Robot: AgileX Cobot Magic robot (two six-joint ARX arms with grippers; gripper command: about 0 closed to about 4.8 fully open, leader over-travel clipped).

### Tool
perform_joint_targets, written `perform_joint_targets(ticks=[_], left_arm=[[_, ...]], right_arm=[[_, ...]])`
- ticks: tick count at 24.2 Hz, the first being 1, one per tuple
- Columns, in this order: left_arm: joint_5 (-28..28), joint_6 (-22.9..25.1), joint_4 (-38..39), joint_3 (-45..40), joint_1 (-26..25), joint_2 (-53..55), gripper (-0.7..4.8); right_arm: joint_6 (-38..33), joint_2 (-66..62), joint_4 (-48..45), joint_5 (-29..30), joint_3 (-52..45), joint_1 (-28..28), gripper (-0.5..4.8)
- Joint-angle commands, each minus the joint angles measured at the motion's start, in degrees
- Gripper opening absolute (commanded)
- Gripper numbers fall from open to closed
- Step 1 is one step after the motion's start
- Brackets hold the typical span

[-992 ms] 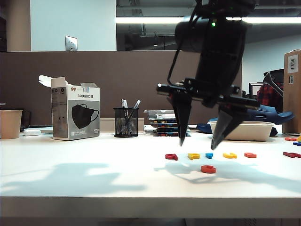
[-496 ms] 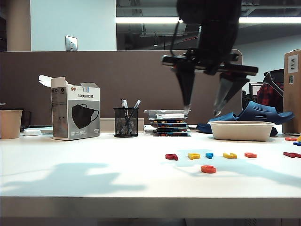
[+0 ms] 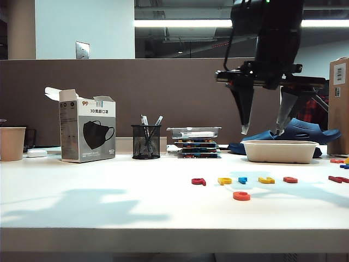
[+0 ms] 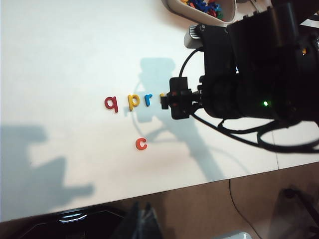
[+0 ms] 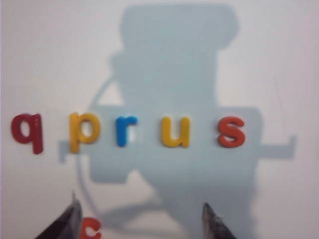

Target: Select the appropriate letters from the row of letter magnets placed on the table to arrange into the word "cup".

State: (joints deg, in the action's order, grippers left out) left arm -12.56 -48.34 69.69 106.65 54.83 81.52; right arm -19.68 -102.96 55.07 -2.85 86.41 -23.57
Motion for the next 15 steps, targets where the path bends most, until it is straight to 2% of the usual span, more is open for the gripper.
perform_joint_targets(ticks=[1, 15], left_arm=[[-0.31, -0.11, -0.11, 0.17, 0.02, -0.15, -0.05], [-0.28, -0.11, -0.13, 0.17, 0.02, -0.15, -0.05]], right_arm=[[0.26, -1.73, -0.59, 0.00, 0.13, 0.28, 3.06], [2.38, -9.70, -3.98, 0.00, 0.13, 0.87, 3.05]])
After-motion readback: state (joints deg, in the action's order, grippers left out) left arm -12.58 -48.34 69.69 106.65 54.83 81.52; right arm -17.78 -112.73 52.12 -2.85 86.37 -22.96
